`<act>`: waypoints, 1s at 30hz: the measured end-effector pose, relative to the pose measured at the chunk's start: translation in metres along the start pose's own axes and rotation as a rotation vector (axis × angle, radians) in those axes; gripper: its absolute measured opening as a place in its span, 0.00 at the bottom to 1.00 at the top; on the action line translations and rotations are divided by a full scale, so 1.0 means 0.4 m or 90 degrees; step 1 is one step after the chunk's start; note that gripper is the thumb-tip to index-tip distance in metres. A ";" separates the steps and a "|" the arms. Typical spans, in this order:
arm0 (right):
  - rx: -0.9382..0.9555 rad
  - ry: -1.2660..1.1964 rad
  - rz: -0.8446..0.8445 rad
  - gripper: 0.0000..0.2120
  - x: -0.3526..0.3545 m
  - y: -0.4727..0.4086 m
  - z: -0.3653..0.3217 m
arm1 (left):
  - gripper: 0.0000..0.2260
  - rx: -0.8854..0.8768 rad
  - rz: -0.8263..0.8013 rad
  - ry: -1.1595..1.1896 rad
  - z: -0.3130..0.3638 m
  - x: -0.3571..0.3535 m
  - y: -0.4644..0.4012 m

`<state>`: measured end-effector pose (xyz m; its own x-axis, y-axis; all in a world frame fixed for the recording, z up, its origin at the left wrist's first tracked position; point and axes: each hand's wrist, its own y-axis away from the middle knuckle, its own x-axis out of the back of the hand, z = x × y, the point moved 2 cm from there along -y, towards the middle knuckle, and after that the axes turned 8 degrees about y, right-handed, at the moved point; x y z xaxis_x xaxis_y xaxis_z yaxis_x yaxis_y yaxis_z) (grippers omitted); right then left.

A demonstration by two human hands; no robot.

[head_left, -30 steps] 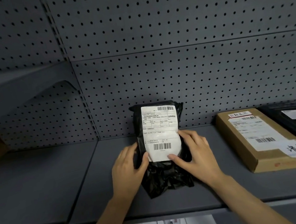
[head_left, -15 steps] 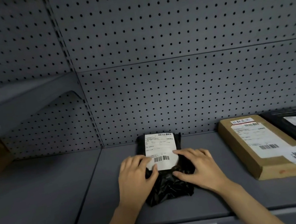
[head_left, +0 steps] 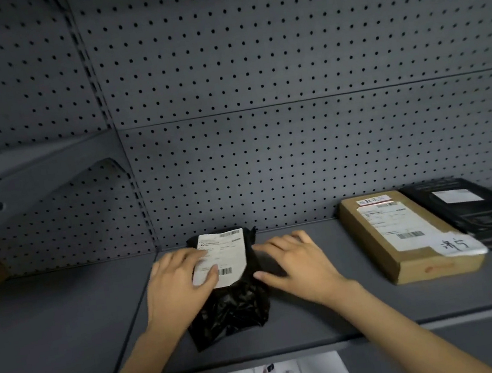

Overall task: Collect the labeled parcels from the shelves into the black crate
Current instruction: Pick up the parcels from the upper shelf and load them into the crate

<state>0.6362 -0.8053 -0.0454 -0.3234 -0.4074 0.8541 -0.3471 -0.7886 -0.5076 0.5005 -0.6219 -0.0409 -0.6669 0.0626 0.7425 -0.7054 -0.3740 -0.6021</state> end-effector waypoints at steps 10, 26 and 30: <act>-0.190 0.178 0.066 0.19 0.149 0.203 0.374 | 0.21 -0.202 -0.085 0.087 0.442 -0.180 -0.113; -0.186 0.184 -0.027 0.22 0.165 0.363 0.720 | 0.16 -0.076 -0.131 0.206 0.679 -0.424 -0.128; -0.121 0.173 -0.033 0.24 0.119 0.337 0.699 | 0.10 -0.038 -0.131 0.235 0.646 -0.423 -0.107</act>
<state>0.8202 -1.0600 -0.0415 -0.5149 -0.2108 0.8309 -0.5189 -0.6950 -0.4978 0.7057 -0.8557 -0.0648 -0.5448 0.4608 0.7006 -0.8379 -0.2652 -0.4771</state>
